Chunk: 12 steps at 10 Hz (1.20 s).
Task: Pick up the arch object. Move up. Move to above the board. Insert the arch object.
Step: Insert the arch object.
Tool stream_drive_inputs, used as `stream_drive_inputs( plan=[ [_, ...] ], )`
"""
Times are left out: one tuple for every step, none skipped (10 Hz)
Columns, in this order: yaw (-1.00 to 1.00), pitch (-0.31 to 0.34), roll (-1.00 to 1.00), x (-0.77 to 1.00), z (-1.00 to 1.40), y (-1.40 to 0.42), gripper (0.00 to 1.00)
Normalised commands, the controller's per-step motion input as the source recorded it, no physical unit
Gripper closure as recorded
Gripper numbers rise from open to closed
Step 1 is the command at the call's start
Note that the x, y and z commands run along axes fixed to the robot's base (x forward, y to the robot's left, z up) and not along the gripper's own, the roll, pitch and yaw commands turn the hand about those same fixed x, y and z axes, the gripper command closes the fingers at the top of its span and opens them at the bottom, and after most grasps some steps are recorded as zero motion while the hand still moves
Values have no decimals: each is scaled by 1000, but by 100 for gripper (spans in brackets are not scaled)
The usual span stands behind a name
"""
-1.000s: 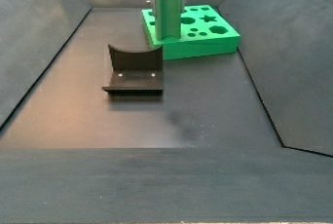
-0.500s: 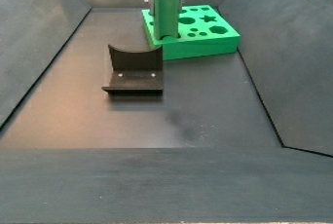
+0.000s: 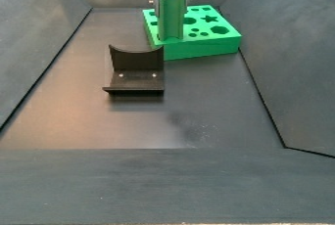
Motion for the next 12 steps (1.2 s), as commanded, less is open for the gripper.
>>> stream_drive_inputs(
  plan=[
    [-26, 0, -137, 0, -257, -137, 100],
    [0, 0, -133, 117, -323, -117, 100],
    [0, 0, -136, 114, -343, -91, 100],
    [0, 0, -131, 89, -369, -74, 100],
    [0, 0, -141, 129, -491, -23, 100],
    [0, 0, -147, 103, -543, 0, 100],
    [0, 0, -61, 0, -511, 0, 100],
    [0, -23, -10, 0, -551, 0, 100],
    [0, -11, 0, 0, -614, 0, 100],
    [0, -26, 0, 0, -623, 0, 100],
    [0, -57, -36, 0, -546, 0, 100],
    [0, 0, 0, 0, 0, 0, 100]
  ],
)
